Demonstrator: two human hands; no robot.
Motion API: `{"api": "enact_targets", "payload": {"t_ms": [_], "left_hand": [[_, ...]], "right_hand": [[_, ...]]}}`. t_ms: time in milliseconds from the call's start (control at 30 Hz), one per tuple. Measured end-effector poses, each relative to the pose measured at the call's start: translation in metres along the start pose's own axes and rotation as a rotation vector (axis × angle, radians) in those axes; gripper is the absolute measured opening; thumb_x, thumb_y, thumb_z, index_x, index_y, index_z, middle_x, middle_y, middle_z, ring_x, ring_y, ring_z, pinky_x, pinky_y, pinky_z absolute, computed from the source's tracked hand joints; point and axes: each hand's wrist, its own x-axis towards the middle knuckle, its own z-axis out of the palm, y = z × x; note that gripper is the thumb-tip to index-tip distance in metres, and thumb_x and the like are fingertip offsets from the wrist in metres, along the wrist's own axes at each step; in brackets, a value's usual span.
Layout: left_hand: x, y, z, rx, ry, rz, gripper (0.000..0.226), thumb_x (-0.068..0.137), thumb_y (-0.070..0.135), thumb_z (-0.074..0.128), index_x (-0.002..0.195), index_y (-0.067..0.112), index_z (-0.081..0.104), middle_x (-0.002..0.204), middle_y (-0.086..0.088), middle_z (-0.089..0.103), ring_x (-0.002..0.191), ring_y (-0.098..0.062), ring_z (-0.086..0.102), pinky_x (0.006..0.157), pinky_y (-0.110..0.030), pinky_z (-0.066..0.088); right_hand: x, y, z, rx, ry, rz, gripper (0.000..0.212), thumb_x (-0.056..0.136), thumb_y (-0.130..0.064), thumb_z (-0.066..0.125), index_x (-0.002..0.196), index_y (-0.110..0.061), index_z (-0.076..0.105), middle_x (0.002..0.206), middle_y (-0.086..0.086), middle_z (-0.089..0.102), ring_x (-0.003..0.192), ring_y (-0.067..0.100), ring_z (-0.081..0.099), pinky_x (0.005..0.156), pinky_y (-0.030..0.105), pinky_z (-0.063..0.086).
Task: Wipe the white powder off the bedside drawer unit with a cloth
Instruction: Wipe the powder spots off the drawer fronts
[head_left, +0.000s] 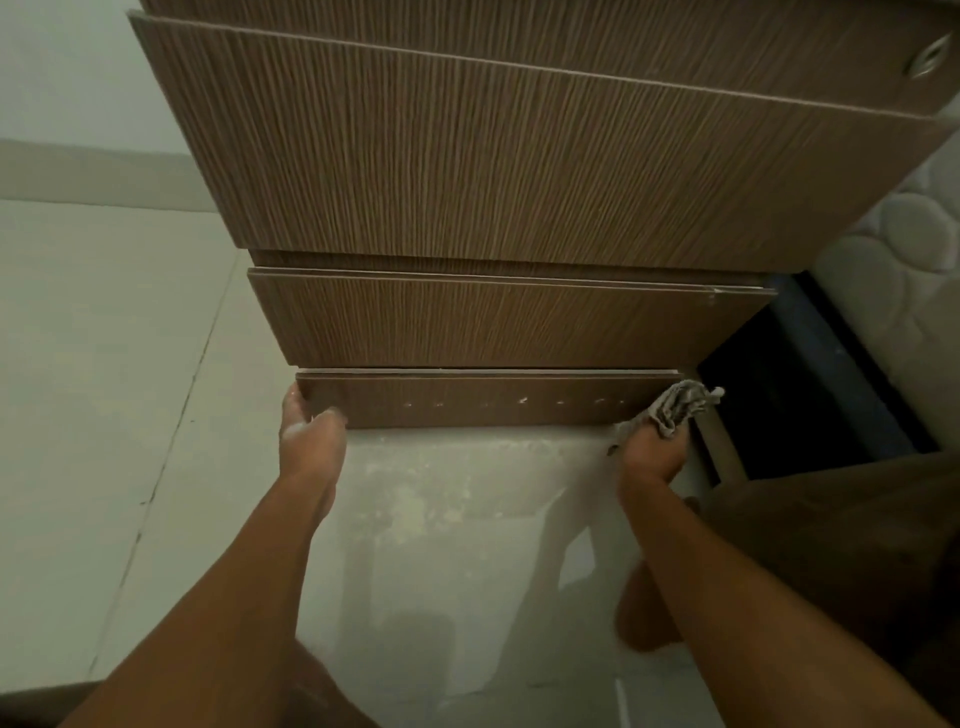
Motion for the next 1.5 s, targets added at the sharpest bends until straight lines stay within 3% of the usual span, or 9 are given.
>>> {"api": "enact_targets", "payload": {"t_ms": [200,367,667,833,967,1133,1233,1333,1500], "left_hand": [[0.001,0.004,-0.004,-0.033,0.0,0.013,0.053,0.093,0.005,0.043,0.137,0.036,0.046,0.119,0.015,0.06,0.099,-0.021,0.067,0.083,-0.035,0.051],[0.008,0.01,-0.015,0.086,-0.043,-0.017,0.04,0.094,0.012,0.049,0.12,0.042,0.051,0.111,0.012,0.064,0.096,-0.023,0.069,0.093,-0.047,0.052],[0.01,0.039,-0.035,0.27,-0.033,0.003,0.038,0.086,-0.001,0.038,0.084,0.028,0.063,0.08,0.01,0.063,0.098,-0.029,0.068,0.09,-0.043,0.052],[0.013,0.051,-0.047,0.344,-0.038,0.071,0.032,0.088,0.004,0.041,0.079,0.025,0.063,0.105,-0.002,0.069,0.104,-0.025,0.062,0.091,-0.034,0.047],[0.015,0.053,-0.05,0.323,-0.063,0.101,0.03,0.087,0.005,0.045,0.083,0.025,0.066,0.106,-0.002,0.07,0.105,-0.02,0.06,0.09,-0.026,0.04],[0.02,0.054,-0.052,0.298,-0.092,0.087,0.037,0.079,0.001,0.043,0.079,0.023,0.072,0.102,-0.001,0.074,0.105,-0.015,0.062,0.091,-0.026,0.042],[0.021,0.053,-0.054,0.283,-0.094,0.073,0.037,0.077,0.0,0.043,0.073,0.023,0.071,0.1,-0.002,0.075,0.104,-0.017,0.064,0.092,-0.027,0.045],[0.021,0.054,-0.054,0.285,-0.079,0.065,0.034,0.082,0.003,0.044,0.071,0.023,0.07,0.096,-0.004,0.075,0.097,-0.019,0.065,0.08,-0.024,0.046],[0.023,0.054,-0.055,0.314,-0.086,0.067,0.034,0.08,0.008,0.045,0.076,0.028,0.072,0.102,0.002,0.074,0.105,-0.018,0.061,0.093,-0.03,0.043]], "right_hand": [[-0.02,-0.002,0.047,0.175,0.122,0.051,0.05,0.092,0.001,0.04,0.139,-0.015,0.048,0.128,0.009,0.057,0.112,0.026,0.054,0.094,0.028,0.039],[-0.062,0.014,0.08,0.159,0.079,0.041,0.053,0.089,0.006,0.039,0.138,-0.012,0.048,0.132,0.014,0.056,0.117,0.029,0.053,0.089,0.022,0.038],[-0.157,0.037,0.131,0.095,-0.082,-0.091,0.05,0.085,0.008,0.048,0.132,-0.006,0.054,0.119,0.016,0.065,0.109,0.029,0.06,0.091,0.024,0.042],[-0.208,0.041,0.16,0.114,-0.179,-0.046,0.047,0.086,0.007,0.051,0.131,-0.005,0.056,0.117,0.015,0.066,0.108,0.028,0.061,0.091,0.025,0.044],[-0.239,0.041,0.178,0.136,-0.247,0.019,0.043,0.087,0.007,0.051,0.129,-0.003,0.057,0.118,0.014,0.064,0.102,0.022,0.059,0.08,0.013,0.038],[-0.263,0.053,0.19,0.081,-0.451,0.081,0.037,0.09,0.001,0.053,0.124,-0.009,0.062,0.112,0.007,0.068,0.102,0.02,0.063,0.083,0.019,0.045],[-0.264,0.067,0.185,-0.004,-0.718,0.076,0.035,0.09,0.001,0.052,0.12,-0.009,0.065,0.108,0.008,0.07,0.102,0.022,0.065,0.091,0.031,0.052],[-0.254,0.074,0.172,-0.051,-0.945,0.012,0.041,0.088,0.006,0.045,0.12,-0.011,0.065,0.107,0.008,0.07,0.099,0.019,0.066,0.091,0.034,0.053],[-0.237,0.086,0.156,-0.096,-0.707,0.219,0.026,0.089,-0.002,0.052,0.089,-0.023,0.069,0.087,0.002,0.072,0.089,0.025,0.069,0.076,0.032,0.058]]}}
